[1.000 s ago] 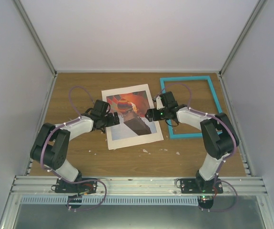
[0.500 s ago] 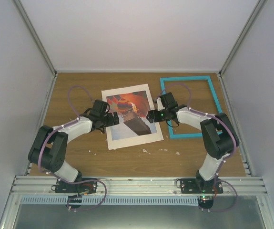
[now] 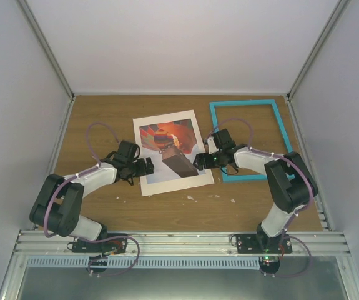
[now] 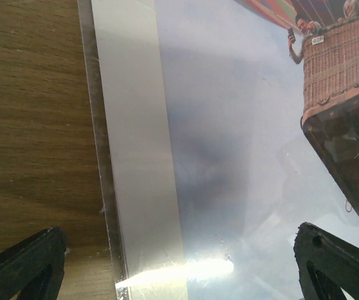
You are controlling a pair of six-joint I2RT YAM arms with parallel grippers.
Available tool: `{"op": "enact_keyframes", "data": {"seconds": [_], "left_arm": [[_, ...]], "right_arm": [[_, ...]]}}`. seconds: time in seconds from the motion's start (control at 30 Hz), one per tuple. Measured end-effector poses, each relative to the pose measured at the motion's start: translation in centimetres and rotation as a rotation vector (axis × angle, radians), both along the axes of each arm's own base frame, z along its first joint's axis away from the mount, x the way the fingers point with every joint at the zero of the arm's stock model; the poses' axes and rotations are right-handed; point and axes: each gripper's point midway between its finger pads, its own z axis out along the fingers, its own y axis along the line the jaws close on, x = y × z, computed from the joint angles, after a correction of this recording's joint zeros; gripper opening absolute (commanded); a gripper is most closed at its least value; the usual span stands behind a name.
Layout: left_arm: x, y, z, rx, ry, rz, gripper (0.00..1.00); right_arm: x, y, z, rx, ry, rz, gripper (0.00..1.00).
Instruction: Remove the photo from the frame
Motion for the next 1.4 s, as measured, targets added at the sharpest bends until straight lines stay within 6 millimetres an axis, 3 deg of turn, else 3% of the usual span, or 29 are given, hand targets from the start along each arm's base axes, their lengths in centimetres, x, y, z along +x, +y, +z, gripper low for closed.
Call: {"op": "enact_keyframes", "data": {"seconds": [0.47,0.93,1.4], "left_arm": [[-0.2,-0.7,-0.1,-0.032,0.01,-0.024,0.99],[-0.2,-1.2,-0.1,-0.042,0.006,-0.036,0.99],[-0.2,-1.3,-0.1,-0.045,0.007,-0.036,0.99]], "right_arm": [[-0.3,0.7,0.5,0.039,0.012,0.02,0.84],[0.2,1.0,2.3,0.059,-0.019,0.025,0.84],[0.5,0.3,1.1,0.012,-0.013,0.0,0.84]]}}
